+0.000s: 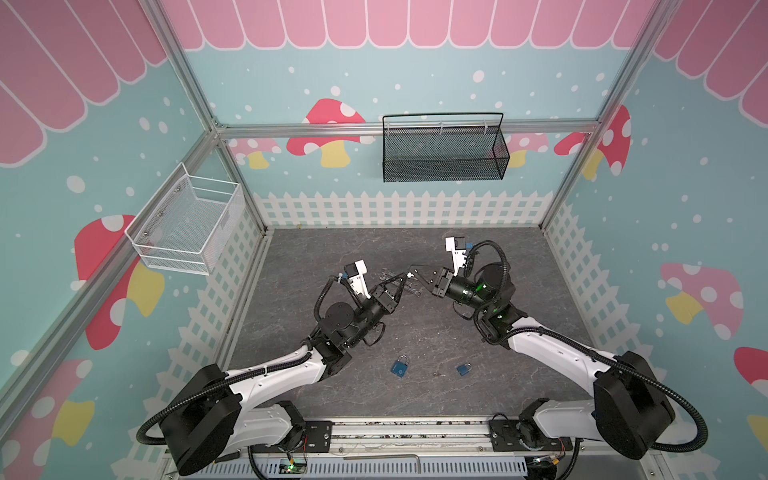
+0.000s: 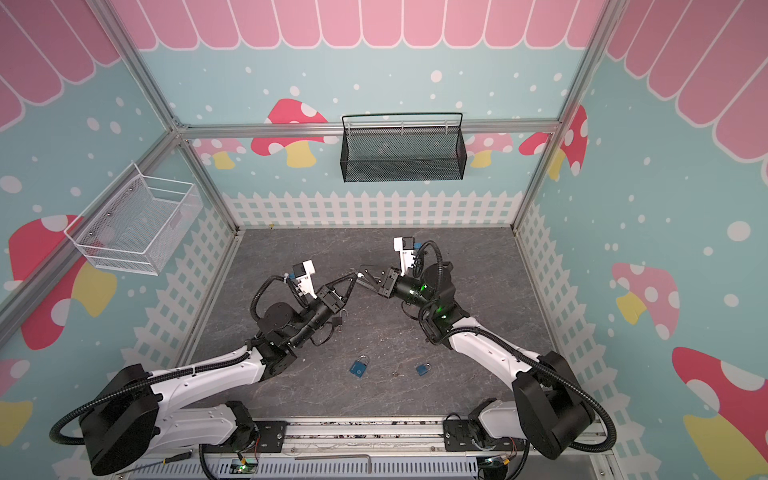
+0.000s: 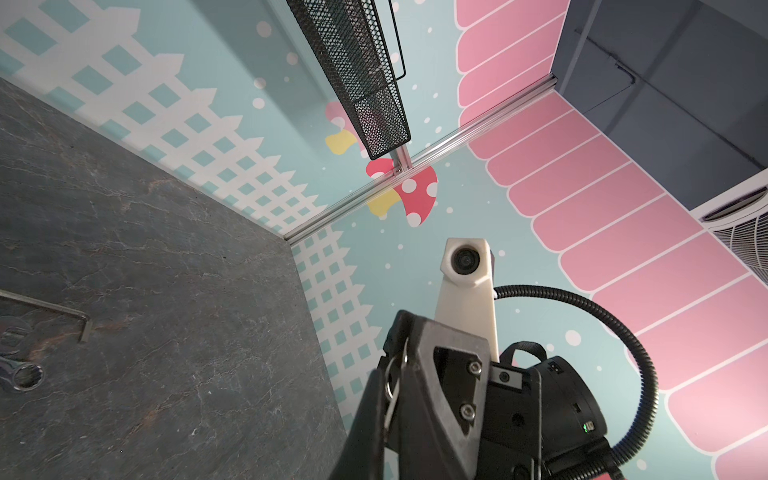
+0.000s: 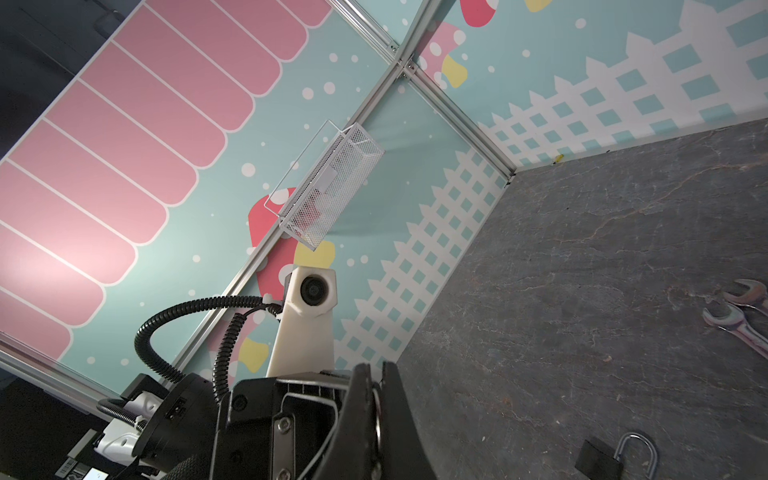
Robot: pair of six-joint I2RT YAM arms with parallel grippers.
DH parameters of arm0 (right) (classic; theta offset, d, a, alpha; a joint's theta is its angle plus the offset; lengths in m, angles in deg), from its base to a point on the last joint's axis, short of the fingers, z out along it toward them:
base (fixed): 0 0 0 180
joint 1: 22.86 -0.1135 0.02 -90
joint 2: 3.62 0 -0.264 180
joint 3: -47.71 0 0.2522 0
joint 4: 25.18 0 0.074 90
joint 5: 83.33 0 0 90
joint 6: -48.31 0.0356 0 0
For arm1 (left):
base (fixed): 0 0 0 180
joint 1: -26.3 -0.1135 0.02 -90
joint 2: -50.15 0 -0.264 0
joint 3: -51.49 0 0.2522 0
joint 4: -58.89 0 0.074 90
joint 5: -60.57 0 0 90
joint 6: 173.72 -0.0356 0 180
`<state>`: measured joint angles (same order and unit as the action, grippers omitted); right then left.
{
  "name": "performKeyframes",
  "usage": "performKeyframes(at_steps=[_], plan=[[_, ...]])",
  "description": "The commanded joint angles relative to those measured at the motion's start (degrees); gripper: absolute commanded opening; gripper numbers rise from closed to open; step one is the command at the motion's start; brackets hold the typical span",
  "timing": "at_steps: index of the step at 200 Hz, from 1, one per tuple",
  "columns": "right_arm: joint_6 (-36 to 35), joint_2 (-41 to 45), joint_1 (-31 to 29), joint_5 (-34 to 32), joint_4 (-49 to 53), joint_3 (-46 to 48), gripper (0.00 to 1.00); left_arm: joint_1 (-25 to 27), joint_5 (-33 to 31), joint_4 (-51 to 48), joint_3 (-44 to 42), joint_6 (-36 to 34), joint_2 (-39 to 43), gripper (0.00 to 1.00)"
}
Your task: Unlock with the key
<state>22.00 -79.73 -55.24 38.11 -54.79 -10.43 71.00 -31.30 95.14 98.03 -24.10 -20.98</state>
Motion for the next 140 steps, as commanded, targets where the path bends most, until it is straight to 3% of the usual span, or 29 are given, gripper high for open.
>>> performKeyframes(at_steps=[1,10,32,50,60,110,140], plan=[[0.28,-0.35,-0.52,-0.13,-1.05,0.96,0.00,0.29,1.06,2.11,2.53,-0.10,-0.57,0.05],[-0.30,-0.13,-0.55,0.02,-1.02,1.00,0.00,0.29,1.36,2.06,2.80,-0.50,-0.69,0.00],[-2.04,0.34,-0.37,0.55,-0.82,1.05,0.00,-0.05,2.05,0.99,3.08,-2.11,-0.42,0.00],[-3.32,1.30,0.32,1.45,0.26,0.90,0.16,-1.35,4.42,-2.98,3.87,-3.62,0.57,0.00],[-4.46,1.82,1.16,3.41,2.54,-0.11,0.28,-2.80,7.97,-8.90,5.48,-4.98,1.28,0.00],[-15.37,4.66,5.11,16.06,18.02,-4.10,0.60,-5.16,17.82,-47.57,18.18,-25.63,4.56,0.00],[-20.34,4.15,7.51,23.67,22.34,-4.93,0.64,-6.44,25.35,-53.85,22.03,-32.08,3.83,0.00]])
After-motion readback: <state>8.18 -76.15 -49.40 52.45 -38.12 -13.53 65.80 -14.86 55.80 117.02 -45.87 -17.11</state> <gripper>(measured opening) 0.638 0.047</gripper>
